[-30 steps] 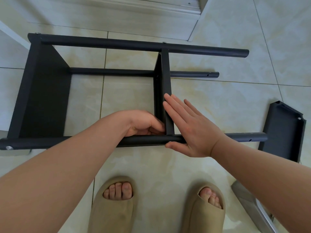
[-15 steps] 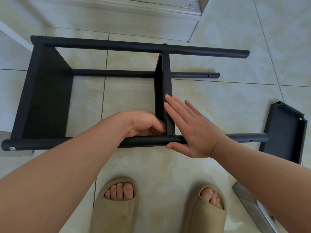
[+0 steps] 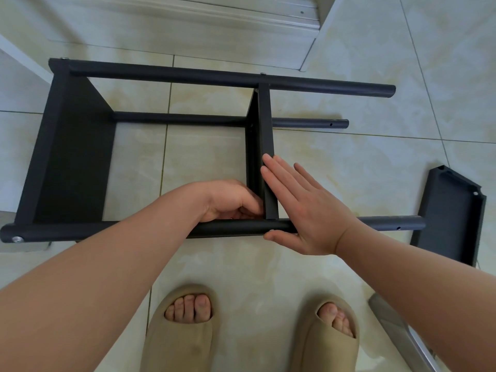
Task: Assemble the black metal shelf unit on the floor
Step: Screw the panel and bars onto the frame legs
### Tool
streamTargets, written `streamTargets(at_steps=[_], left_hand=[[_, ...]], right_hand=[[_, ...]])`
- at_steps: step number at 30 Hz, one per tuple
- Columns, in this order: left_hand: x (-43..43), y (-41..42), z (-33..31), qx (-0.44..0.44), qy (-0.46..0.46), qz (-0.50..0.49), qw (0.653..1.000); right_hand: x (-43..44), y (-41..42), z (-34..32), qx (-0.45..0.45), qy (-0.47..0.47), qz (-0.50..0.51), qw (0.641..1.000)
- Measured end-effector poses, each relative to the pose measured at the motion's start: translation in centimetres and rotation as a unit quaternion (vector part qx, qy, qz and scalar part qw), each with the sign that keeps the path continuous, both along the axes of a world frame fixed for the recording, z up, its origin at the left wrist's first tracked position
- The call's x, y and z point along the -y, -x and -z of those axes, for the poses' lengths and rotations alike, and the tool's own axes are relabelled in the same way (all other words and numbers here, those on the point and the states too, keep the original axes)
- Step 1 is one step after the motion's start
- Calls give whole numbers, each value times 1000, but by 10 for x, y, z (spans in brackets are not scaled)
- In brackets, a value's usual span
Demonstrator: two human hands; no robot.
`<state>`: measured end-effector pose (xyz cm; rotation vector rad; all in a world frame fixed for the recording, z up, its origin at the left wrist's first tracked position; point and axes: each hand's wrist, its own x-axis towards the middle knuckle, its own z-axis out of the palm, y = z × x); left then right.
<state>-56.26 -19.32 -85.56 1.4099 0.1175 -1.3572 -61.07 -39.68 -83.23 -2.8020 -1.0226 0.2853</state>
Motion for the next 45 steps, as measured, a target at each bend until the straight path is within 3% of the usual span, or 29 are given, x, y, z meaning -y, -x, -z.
streamTargets(at_steps=[7, 16, 21, 28, 34, 41, 45], left_hand=[[2, 1, -1, 35, -24, 13, 999], [1, 0, -2, -25, 1, 11, 1000], [3, 1, 0, 26, -20, 19, 999], [1, 0, -1, -18, 12, 2, 1000], [3, 1, 1, 28, -10, 21, 999], [-1, -1, 0, -19, 9, 13, 1000], [1, 0, -1, 7, -13, 19, 1000]], right_hand=[[-1, 0, 0, -1, 6, 2, 1000], [0, 0, 1, 2, 7, 1, 1000], [0, 0, 1, 3, 7, 2, 1000], [0, 0, 0, 1, 16, 2, 1000], [-1, 0, -1, 3, 8, 3, 1000], [-1, 1, 0, 3, 9, 2, 1000], [0, 1, 0, 4, 7, 3, 1000]])
